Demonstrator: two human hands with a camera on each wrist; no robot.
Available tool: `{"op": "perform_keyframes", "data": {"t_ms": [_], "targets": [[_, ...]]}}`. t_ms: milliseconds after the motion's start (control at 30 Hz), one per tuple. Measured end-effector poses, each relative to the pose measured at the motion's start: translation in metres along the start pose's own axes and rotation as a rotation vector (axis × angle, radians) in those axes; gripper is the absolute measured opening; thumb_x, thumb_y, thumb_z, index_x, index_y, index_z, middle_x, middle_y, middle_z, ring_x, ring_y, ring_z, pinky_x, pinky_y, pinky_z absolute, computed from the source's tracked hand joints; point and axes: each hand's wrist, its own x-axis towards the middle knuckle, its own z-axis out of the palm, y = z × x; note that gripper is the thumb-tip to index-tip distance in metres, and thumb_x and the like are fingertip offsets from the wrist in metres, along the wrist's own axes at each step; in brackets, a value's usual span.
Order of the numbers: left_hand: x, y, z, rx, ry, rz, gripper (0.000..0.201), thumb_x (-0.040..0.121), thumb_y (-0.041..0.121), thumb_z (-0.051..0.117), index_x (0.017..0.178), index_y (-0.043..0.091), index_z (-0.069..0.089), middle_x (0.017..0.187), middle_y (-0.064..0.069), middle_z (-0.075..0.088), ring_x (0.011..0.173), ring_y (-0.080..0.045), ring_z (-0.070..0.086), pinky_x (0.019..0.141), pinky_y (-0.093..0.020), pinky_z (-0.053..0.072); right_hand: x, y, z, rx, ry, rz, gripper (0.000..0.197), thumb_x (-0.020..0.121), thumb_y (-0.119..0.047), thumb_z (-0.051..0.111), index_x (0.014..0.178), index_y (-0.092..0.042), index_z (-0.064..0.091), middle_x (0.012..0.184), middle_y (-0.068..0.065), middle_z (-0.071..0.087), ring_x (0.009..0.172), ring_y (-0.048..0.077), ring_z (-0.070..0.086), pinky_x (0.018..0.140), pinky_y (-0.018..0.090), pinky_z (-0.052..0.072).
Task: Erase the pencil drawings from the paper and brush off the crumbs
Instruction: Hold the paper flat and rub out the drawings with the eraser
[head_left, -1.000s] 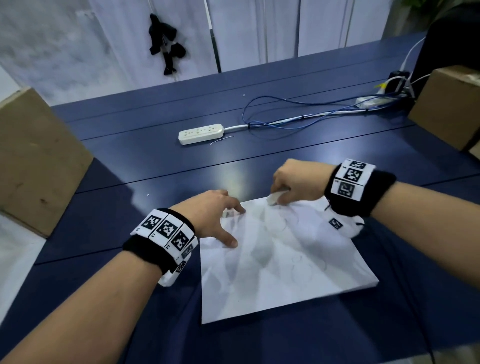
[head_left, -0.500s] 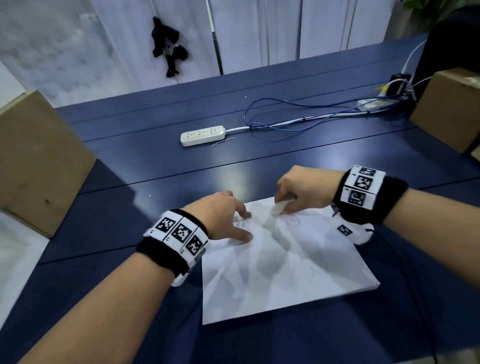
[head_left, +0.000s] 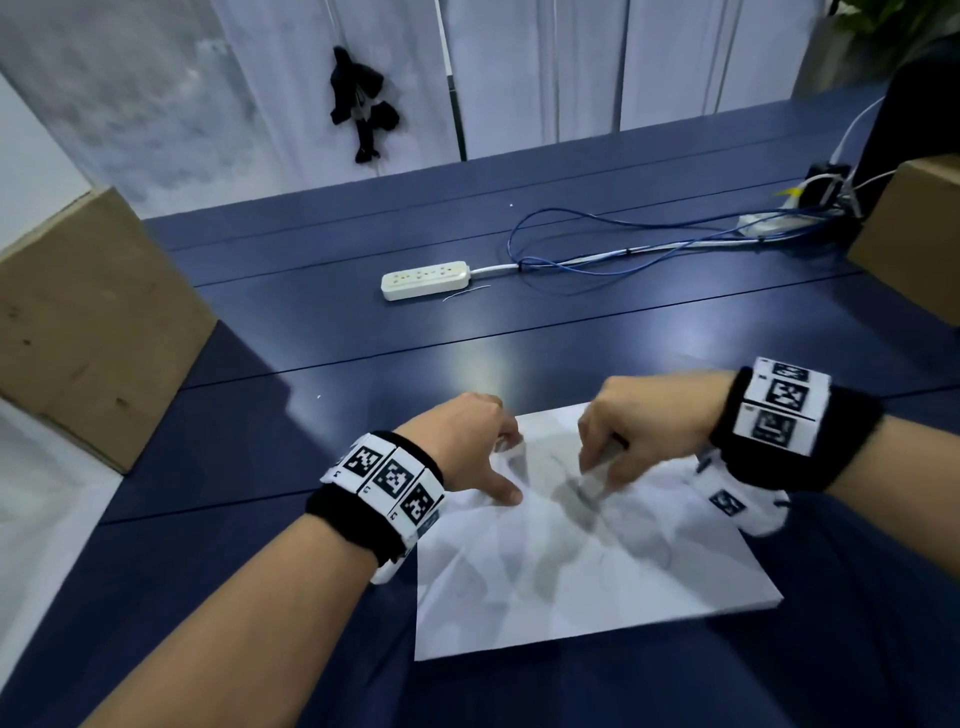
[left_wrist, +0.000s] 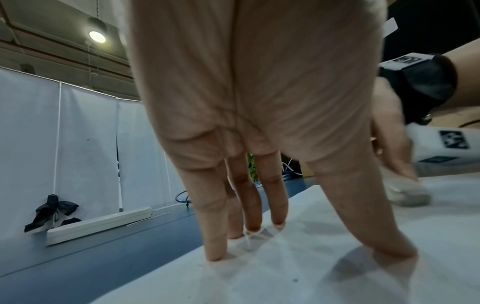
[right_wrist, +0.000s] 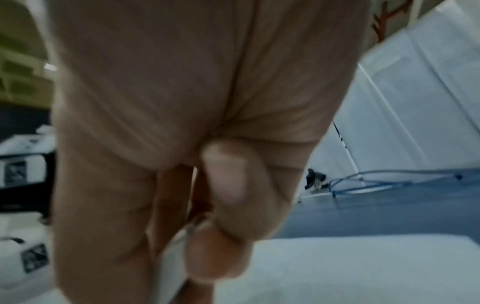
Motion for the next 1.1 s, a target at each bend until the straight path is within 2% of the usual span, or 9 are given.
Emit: {"op": "perform_keyframes", "data": {"t_ms": [67,167,267,433,667,767,867,1000,1100], "targets": [[0.001,0.001,-0.001,-0.019,0.000,0.022,0.068,0.069,0.054,0.082,0.129,0.030,0.060,0.109,0.006,0.053,0.107,-0.016,0.051,0.090,-0.035,0.048,0.000,-0.001,0.003,0.012,-0.007,0.005,0.028,0.078,-0.048,0.071,0.099,-0.030,0.075,0.081,-0.009,0.067,0.073,0.006,0.058,0.067,0.025,0.050],[0.002,0.004,-0.005,-0.028,-0.014,0.034,0.072,0.069,0.052,0.083,0.134,0.037,0.056,0.108,0.007,0.051,0.108,-0.016,0.050,0.090,-0.032,0.047,0.016,0.018,-0.010,-0.149,0.187,0.088,0.029,0.079,-0.046,0.060,0.092,-0.024,0.074,0.075,0.000,0.064,0.072,0.021,0.057,0.070,0.037,0.051],[0.003,0.004,-0.005,-0.018,-0.015,0.033,0.074,0.069,0.052,0.083,0.136,0.037,0.055,0.113,0.005,0.052,0.110,-0.017,0.051,0.091,-0.032,0.047,0.018,0.027,-0.012,-0.146,0.247,0.102,0.018,0.083,-0.039,0.066,0.091,-0.025,0.074,0.072,-0.006,0.055,0.068,0.016,0.049,0.069,0.032,0.048],[0.005,0.002,-0.003,-0.015,-0.019,0.029,0.074,0.069,0.052,0.084,0.136,0.036,0.056,0.114,0.004,0.053,0.110,-0.018,0.052,0.091,-0.032,0.048,-0.007,-0.005,0.008,-0.007,-0.024,-0.042,0.026,0.080,-0.041,0.073,0.102,-0.029,0.075,0.082,-0.009,0.062,0.073,0.007,0.054,0.068,0.025,0.047],[0.005,0.003,-0.004,-0.003,-0.028,0.023,0.073,0.069,0.052,0.083,0.135,0.038,0.056,0.111,0.005,0.050,0.107,-0.018,0.052,0.088,-0.031,0.046,0.017,0.024,-0.013,-0.206,0.226,0.147,0.038,0.076,-0.051,0.051,0.084,-0.020,0.072,0.073,0.004,0.063,0.071,0.026,0.056,0.068,0.042,0.052],[0.007,0.002,-0.003,-0.010,-0.037,0.011,0.075,0.068,0.052,0.084,0.135,0.036,0.056,0.111,0.004,0.051,0.108,-0.018,0.052,0.091,-0.035,0.048,0.007,0.002,-0.002,-0.157,0.134,0.010,0.025,0.079,-0.039,0.064,0.090,-0.019,0.074,0.080,0.000,0.063,0.070,0.017,0.052,0.068,0.033,0.047],[0.009,0.003,-0.003,-0.001,-0.043,0.014,0.076,0.066,0.053,0.085,0.134,0.036,0.057,0.110,0.004,0.051,0.107,-0.019,0.053,0.090,-0.037,0.049,0.000,-0.014,0.006,-0.088,-0.024,-0.052,0.027,0.079,-0.033,0.071,0.105,-0.024,0.075,0.086,-0.003,0.064,0.073,0.011,0.051,0.068,0.029,0.046],[0.008,0.003,-0.004,-0.001,-0.040,0.006,0.075,0.066,0.053,0.085,0.133,0.035,0.058,0.110,0.005,0.051,0.105,-0.019,0.055,0.089,-0.036,0.050,0.019,0.013,-0.010,-0.215,0.176,0.081,0.027,0.081,-0.043,0.062,0.092,-0.022,0.075,0.077,0.005,0.065,0.073,0.026,0.058,0.069,0.038,0.050],[0.008,0.001,-0.003,-0.004,-0.039,0.004,0.074,0.066,0.053,0.085,0.133,0.036,0.058,0.113,0.005,0.051,0.106,-0.019,0.055,0.089,-0.036,0.050,0.015,0.019,-0.011,-0.218,0.231,0.103,0.041,0.079,-0.054,0.053,0.088,-0.021,0.074,0.077,0.003,0.065,0.072,0.024,0.057,0.070,0.039,0.051]]}}
